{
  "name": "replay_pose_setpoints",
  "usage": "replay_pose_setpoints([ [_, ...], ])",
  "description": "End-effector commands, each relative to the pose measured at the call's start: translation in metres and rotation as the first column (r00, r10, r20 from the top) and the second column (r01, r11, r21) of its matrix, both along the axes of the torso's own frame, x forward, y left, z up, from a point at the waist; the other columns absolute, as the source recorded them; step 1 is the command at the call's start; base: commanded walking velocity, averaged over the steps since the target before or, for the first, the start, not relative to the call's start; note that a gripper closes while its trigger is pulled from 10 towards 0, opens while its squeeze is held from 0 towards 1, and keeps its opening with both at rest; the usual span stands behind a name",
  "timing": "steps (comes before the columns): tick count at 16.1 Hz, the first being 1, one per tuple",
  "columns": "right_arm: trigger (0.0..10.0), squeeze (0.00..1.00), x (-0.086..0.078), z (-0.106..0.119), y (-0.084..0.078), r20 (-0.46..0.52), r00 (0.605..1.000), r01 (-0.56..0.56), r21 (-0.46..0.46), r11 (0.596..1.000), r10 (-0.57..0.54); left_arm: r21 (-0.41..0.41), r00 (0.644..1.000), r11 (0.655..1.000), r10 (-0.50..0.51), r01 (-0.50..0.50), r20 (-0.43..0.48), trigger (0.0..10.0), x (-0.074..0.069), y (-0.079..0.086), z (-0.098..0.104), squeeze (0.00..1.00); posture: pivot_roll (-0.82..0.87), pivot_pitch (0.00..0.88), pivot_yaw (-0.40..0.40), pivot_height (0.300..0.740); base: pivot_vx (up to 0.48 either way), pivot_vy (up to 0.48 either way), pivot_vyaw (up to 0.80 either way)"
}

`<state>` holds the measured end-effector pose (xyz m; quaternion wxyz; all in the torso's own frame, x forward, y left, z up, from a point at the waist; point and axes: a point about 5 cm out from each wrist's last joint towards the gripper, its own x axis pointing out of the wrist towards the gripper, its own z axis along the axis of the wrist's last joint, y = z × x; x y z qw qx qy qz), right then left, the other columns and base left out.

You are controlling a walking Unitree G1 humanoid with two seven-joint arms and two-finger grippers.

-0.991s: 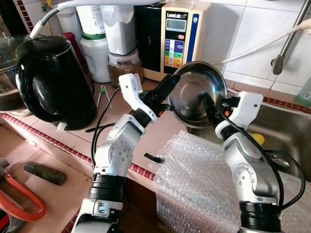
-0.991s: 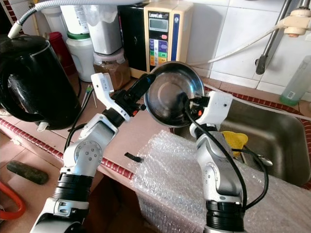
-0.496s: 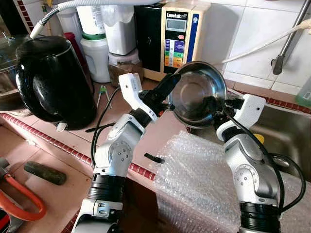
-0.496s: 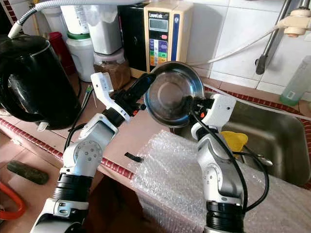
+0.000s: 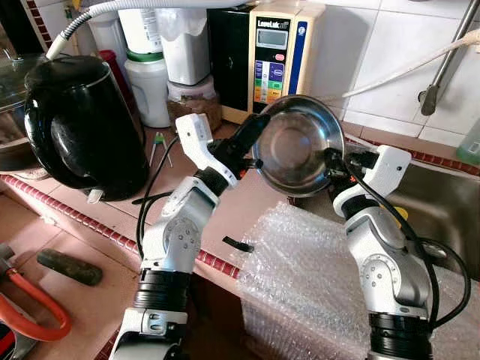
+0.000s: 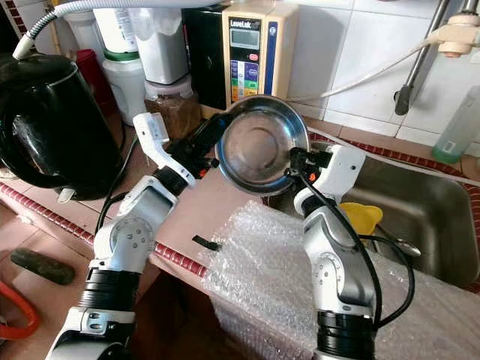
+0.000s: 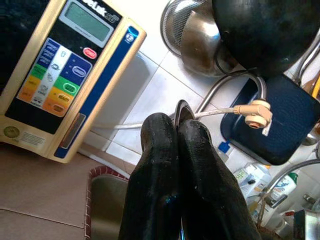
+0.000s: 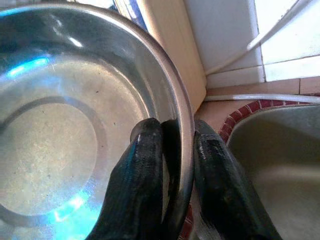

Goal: Kitchen organization

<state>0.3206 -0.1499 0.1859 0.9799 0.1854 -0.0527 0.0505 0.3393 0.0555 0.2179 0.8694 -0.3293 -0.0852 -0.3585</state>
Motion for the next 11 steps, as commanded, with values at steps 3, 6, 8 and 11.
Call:
replay_pose_setpoints([
  [3,0.0,0.00,0.001,-0.005,0.002,-0.038,0.999,0.013,-0.001,1.000,-0.013,0.003,0.998,0.998,-0.058,0.058,0.032,0.0,-0.006,-0.015,0.006,0.00,0.04,0.000,0.037,0.740,0.000,0.000,0.00],
  [6,0.0,0.00,0.001,-0.005,-0.001,-0.036,0.999,0.025,0.005,1.000,-0.025,0.115,0.991,0.986,-0.129,0.123,0.048,10.0,-0.011,-0.027,0.001,0.00,0.03,0.000,0.034,0.740,0.000,0.000,0.00],
  [8,0.0,0.00,0.000,-0.005,-0.006,-0.040,0.997,0.066,0.006,0.998,-0.066,0.171,0.988,0.976,-0.146,0.136,0.047,10.0,-0.015,-0.033,-0.007,1.00,0.03,0.000,0.031,0.740,0.000,0.000,0.00],
  [11,0.0,0.00,0.000,-0.004,-0.010,-0.031,0.995,0.096,0.009,0.995,-0.096,0.199,0.986,0.969,-0.159,0.146,0.050,10.0,-0.019,-0.036,-0.015,1.00,0.02,0.000,0.025,0.740,0.000,0.000,0.00],
])
